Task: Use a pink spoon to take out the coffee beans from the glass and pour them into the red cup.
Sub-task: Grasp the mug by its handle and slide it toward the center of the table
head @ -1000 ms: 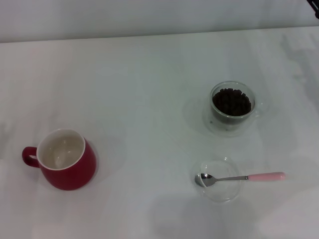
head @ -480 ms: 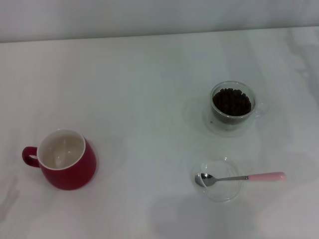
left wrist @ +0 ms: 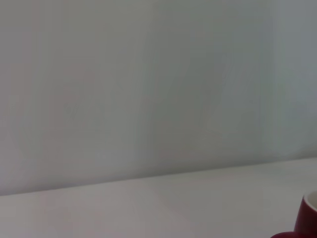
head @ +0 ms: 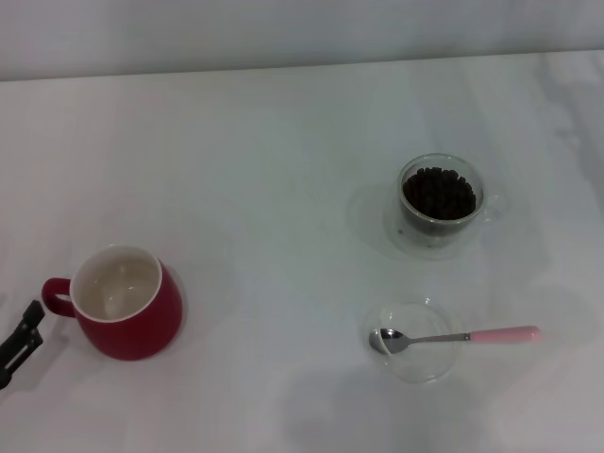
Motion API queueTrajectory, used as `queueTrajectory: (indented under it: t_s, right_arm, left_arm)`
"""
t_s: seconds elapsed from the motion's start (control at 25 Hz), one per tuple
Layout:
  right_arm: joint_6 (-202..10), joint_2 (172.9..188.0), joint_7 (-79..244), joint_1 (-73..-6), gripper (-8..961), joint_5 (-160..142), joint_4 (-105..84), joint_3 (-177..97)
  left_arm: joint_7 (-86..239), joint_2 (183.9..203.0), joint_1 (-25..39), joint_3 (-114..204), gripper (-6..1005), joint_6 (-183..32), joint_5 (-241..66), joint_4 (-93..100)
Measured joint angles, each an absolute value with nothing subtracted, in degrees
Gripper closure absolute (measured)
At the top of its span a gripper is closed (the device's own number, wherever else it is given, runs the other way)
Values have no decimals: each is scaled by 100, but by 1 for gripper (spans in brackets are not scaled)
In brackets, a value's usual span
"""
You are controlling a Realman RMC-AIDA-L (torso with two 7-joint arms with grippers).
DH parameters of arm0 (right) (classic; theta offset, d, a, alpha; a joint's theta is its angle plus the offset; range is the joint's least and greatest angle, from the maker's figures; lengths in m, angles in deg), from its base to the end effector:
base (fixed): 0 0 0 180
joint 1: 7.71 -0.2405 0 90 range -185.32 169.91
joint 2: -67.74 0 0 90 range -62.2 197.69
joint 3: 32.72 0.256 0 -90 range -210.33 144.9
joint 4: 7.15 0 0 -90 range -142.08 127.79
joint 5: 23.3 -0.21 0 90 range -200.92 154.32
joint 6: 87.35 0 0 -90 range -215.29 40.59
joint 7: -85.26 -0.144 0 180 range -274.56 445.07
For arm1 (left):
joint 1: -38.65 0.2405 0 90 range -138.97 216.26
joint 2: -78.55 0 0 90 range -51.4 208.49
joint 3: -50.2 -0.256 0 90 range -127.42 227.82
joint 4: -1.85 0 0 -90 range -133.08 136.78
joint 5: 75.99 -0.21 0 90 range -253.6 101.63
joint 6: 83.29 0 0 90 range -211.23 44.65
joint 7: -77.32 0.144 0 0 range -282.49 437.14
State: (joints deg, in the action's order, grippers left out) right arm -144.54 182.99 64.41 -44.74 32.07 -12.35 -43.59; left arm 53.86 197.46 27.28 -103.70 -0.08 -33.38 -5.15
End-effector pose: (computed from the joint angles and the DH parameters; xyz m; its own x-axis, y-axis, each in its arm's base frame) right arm 0.3431 0.4036 0.0786 0.6314 0.0928 -0.7699 -0.7752 0.1022 -0.6234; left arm -0.3878 0.2011 -0.0215 0.7446 0.1512 0.6501 0.6465 -0.4056 -0.6462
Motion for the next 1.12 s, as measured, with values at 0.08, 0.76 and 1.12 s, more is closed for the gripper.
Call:
queueTrajectory:
  t_s: [0.08,0.76,1.12]
  right_arm:
    - [-14462,18303,6430,-4454,80,3206,-1223,-4359]
    - [-14493,18313,6408,-4471,81,3207,-1198,-4362]
    - [-14493,18313,6408,-4459,80,3207,-1197,-4362]
  left_arm:
    - [5386,19739,2670,-10370,186,-60,-3384,-518]
    - [5460,19747,2166,-10370,230,-694,-3621,-467]
    - [5720,19766,2061,-10370,371,-802,-3638,-341]
